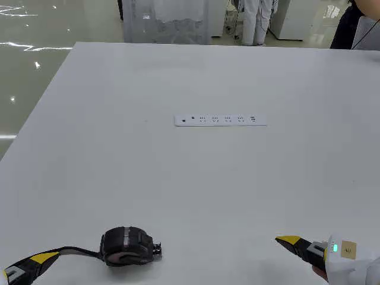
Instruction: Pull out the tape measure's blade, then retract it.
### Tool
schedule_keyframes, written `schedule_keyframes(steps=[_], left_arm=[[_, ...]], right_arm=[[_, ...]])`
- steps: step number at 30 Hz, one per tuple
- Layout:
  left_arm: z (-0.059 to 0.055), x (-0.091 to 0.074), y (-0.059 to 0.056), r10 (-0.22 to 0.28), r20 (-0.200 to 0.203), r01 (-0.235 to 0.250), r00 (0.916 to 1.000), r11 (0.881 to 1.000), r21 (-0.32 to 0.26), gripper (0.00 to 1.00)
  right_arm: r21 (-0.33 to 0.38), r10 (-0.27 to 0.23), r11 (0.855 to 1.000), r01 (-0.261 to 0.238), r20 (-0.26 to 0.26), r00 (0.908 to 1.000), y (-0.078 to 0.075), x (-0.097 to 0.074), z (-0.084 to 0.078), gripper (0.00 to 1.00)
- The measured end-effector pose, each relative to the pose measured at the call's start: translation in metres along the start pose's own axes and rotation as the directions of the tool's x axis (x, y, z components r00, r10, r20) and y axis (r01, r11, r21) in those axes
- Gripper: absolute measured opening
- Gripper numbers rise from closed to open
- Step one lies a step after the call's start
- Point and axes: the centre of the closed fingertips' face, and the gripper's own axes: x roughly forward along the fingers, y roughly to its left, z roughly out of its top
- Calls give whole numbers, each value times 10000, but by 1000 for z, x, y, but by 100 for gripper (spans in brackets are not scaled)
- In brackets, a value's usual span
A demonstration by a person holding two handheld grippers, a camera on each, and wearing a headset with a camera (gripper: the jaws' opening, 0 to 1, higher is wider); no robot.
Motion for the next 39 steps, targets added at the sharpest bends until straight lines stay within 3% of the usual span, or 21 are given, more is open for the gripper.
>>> schedule_keyframes(steps=[11, 14, 17, 19, 28, 39], left_arm=[[1, 0, -2, -33, -38, 33, 10000, 10000, -1, 99], [2, 1, -2, -29, -90, 30, 10000, 10000, 73, 97], [4, 3, -3, -208, -169, 209, 9996, 9997, 102, 89], [4, 5, -2, -180, -334, 191, 9993, 9992, 347, 85], [18, 19, 2, -549, -300, 568, 9980, 9961, 671, 83], [24, 41, 17, -655, -767, 790, 9949, 9787, 1895, 79]], right_arm=[[56, -26, 10000, 26, 0, 10000, 0, 1, -2, 96], [68, -51, 10000, 52, -43, 10000, -1, 2, -3, 93], [-240, 125, 9996, -131, -256, 9996, 0, 5, -6, 84], [-312, 414, 9986, -426, -375, 9984, 4, 8, -6, 79], [-606, 720, 9953, -753, -560, 9958, 5, 21, 0, 80], [-945, 1150, 9882, -1202, -587, 9916, 6, 41, 12, 82]])
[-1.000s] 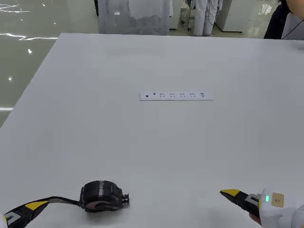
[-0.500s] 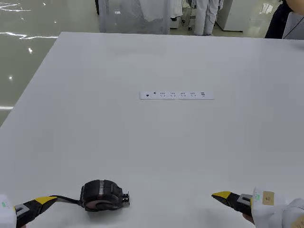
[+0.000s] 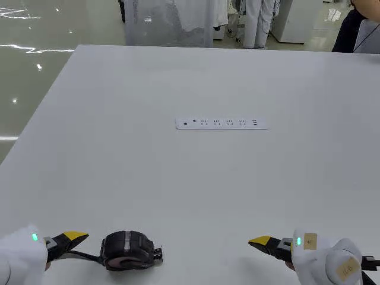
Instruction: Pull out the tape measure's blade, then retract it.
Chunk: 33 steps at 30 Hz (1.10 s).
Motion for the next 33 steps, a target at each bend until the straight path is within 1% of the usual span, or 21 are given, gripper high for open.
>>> schedule_keyframes(steps=[3, 5, 7, 9, 12, 15, 17, 19, 21, 24, 29, 32, 33], left_arm=[[4, 6, 2, -64, -30, 65, 10000, 9999, 119, 77], [4, 10, 3, -143, -262, 153, 9996, 9991, 397, 75], [6, 15, 3, -246, -304, 265, 9992, 9977, 617, 74], [5, 19, 3, -421, -479, 455, 9980, 9963, 728, 72], [3, 23, 2, -695, -774, 762, 9946, 9933, 868, 63], [2, 26, 6, -708, -908, 795, 9933, 9923, 954, 60], [2, 27, 8, -782, -995, 879, 9920, 9914, 972, 55], [1, 27, 9, -820, -1100, 936, 9905, 9900, 1051, 52], [1, 27, 9, -829, -1135, 957, 9901, 9891, 1121, 49], [1, 27, 9, -917, -1167, 1060, 9889, 9867, 1235, 39], [-3, 30, 11, -989, -1286, 1166, 9868, 9834, 1388, 34], [-4, 30, 14, -898, -1293, 1095, 9875, 9819, 1548, 30], [-4, 30, 13, -957, -1312, 1156, 9867, 9813, 1537, 30]], right_arm=[[-62, 40, 10000, -40, 28, 10000, -3, 4, 2, 82], [-75, 87, 9999, -87, -2, 10000, -4, 7, 3, 82], [-141, 165, 9998, -165, 6, 9999, -5, 9, 6, 82], [-242, 192, 9995, -192, 3, 9998, -6, 11, 9, 83], [-299, 263, 9992, -263, 14, 9997, -8, 15, 12, 82], [-383, 344, 9987, -345, -15, 9994, -8, 19, 15, 82], [-421, 428, 9982, -428, 3, 9991, -8, 21, 17, 82], [-494, 478, 9976, -479, -32, 9989, -8, 24, 18, 82], [-517, 542, 9972, -543, -47, 9985, -7, 26, 20, 82], [-539, 614, 9967, -614, -34, 9981, -8, 29, 22, 83], [-625, 711, 9955, -713, -56, 9975, -8, 35, 25, 82], [-665, 773, 9948, -775, -54, 9970, -7, 38, 26, 82], [-664, 801, 9946, -803, -55, 9968, -6, 39, 27, 82]])
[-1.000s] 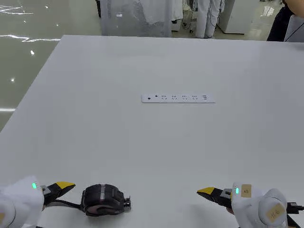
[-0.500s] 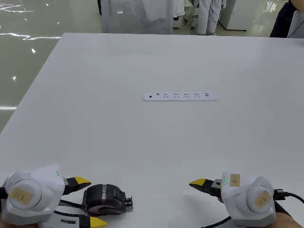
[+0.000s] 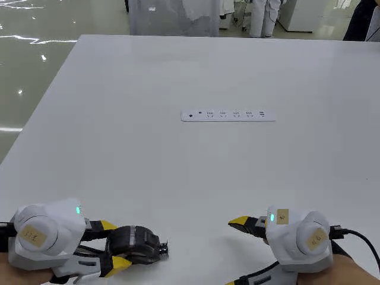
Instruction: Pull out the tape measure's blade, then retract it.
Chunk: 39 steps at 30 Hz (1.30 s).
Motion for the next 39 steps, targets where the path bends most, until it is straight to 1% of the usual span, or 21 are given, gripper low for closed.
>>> schedule_keyframes(steps=[2, 4, 8, 11, 17, 18, 19, 20, 21, 23, 25, 27, 29, 31, 33, 34, 35, 36, 39], left_arm=[[-1, 1, 0, -35, -21, 35, 10000, 9999, 117, 30], [-3, 2, 0, -97, -164, 105, 9998, 9986, 511, 29], [-2, 1, 0, -217, -199, 227, 9996, 9984, 513, 29], [-2, 1, 0, -336, -281, 354, 9990, 9972, 658, 28], [-2, 1, -1, -413, -382, 444, 9984, 9956, 824, 27], [-2, 1, -1, -417, -386, 453, 9984, 9944, 950, 27], [-2, 1, -1, -425, -424, 464, 9982, 9944, 953, 27], [-2, 1, -1, -434, -443, 476, 9981, 9940, 988, 27], [-2, 1, -1, -451, -467, 496, 9979, 9937, 1002, 27], [-2, 1, -1, -476, -488, 526, 9977, 9930, 1060, 27], [-2, 1, -1, -486, -545, 545, 9973, 9922, 1121, 26], [-3, 1, -1, -498, -603, 571, 9969, 9904, 1260, 26], [-3, 1, -1, -547, -614, 618, 9966, 9909, 1192, 26], [-3, 1, -1, -566, -627, 641, 9964, 9901, 1247, 26], [-4, 1, -1, -541, -694, 630, 9961, 9891, 1331, 26], [2, 3, 5, -211, -492, 327, 9986, 9682, 2479, 25], [-3, 2, -2, -450, -741, 569, 9962, 9842, 1674, 25], [-3, 2, -1, -427, -847, 555, 9955, 9864, 1549, 25], [-3, 1, -1, -435, -822, 566, 9957, 9848, 1643, 25]], right_arm=[[-28, 6, 10000, -6, 28, 10000, 0, 2, 2, 82], [-33, 48, 10000, -48, 55, 10000, -1, 5, 4, 82], [-121, 170, 9998, -168, 110, 9998, -1, 10, 8, 81], [-255, 398, 9989, -395, 108, 9991, 0, 17, 12, 81], [-616, 661, 9959, -654, 80, 9978, 2, 34, 18, 77], [-693, 718, 9951, -712, 64, 9974, 3, 36, 19, 76], [-1147, 769, 9904, -777, -114, 9970, 3, 39, 17, 74], [-1341, 801, 9876, -823, -216, 9966, 4, 42, 17, 73], [-1175, 895, 9888, -917, -239, 9957, 6, 45, 17, 72], [-1154, 968, 9886, -971, -82, 9953, 6, 49, 21, 70], [-1285, 1049, 9861, -1056, -121, 9944, 8, 54, 22, 67], [-1339, 1131, 9845, -1128, -58, 9936, 9, 59, 25, 63], [-1428, 1187, 9828, -1173, 9, 9929, 8, 64, 28, 60], [-1526, 1169, 9815, -1153, 14, 9931, 7, 68, 31, 58], [-1678, 1120, 9799, -1083, 131, 9936, 5, 71, 34, 51], [-1710, 1141, 9790, -1106, 105, 9934, 4, 74, 34, 50], [-1720, 1176, 9784, -1146, 70, 9930, 5, 75, 35, 49], [-1858, 1228, 9752, -1198, 46, 9924, 5, 77, 35, 47], [-2052, 1282, 9707, -1248, 30, 9917, 5, 81, 37, 42]])
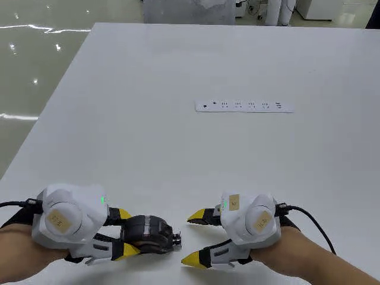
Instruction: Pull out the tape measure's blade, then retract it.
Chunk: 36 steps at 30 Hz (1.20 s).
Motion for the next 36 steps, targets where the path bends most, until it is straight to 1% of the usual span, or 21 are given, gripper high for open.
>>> schedule_keyframes(steps=[3, 7, 10, 14, 16, 22, 24, 26, 27, 28, 30, 31, 32, 36], left_arm=[[0, 0, 0, -8, 23, 8, 10000, 10000, -25, 25], [-1, 0, 0, -37, -129, 37, 9999, 10000, 48, 25], [-1, 0, -1, -32, -154, 33, 9999, 9999, 108, 24], [-3, 0, -1, -23, -200, 26, 9998, 9999, 160, 24], [-3, 0, -1, -24, -180, 28, 9998, 9998, 208, 24], [-3, 0, 0, -65, -194, 70, 9998, 9996, 274, 24], [-3, 0, 0, -45, -266, 54, 9996, 9994, 343, 24], [-3, 1, 0, -54, -237, 61, 9997, 9995, 308, 24], [-3, 1, 1, -60, -232, 68, 9997, 9994, 345, 24], [-3, 1, 1, -65, -253, 74, 9997, 9993, 365, 24], [-3, 1, 1, -61, -266, 71, 9996, 9993, 379, 24], [-3, 1, 1, -71, -260, 81, 9996, 9994, 350, 24], [-3, 1, 1, -70, -267, 80, 9996, 9992, 389, 24], [-4, 1, 1, -84, -280, 93, 9996, 9994, 328, 24]], right_arm=[[-73, 115, 9999, -115, 4, 9999, -1, 4, 1, 37], [-299, 288, 9991, -290, -51, 9996, 0, 9, 3, 32], [-441, 419, 9981, -421, -58, 9991, 0, 12, 4, 28], [-530, 489, 9974, -495, -114, 9987, -1, 16, 3, 23], [-659, 546, 9963, -550, -79, 9985, 0, 16, 4, 19], [-822, 674, 9942, -690, -211, 9975, 3, 18, 1, 15], [-883, 648, 9939, -666, -230, 9976, 3, 19, 1, 14], [-863, 623, 9942, -639, -207, 9978, 3, 18, 1, 14], [-833, 586, 9947, -601, -201, 9981, 3, 18, 1, 14], [-656, 586, 9960, -599, -221, 9980, 4, 18, 1, 14], [-758, 502, 9958, -516, -197, 9985, 4, 18, 1, 13], [-566, 478, 9972, -487, -171, 9987, 4, 18, 1, 13], [-524, 462, 9975, -469, -152, 9988, 3, 18, 1, 13], [-626, 422, 9971, -434, -208, 9989, 3, 18, 1, 12]])
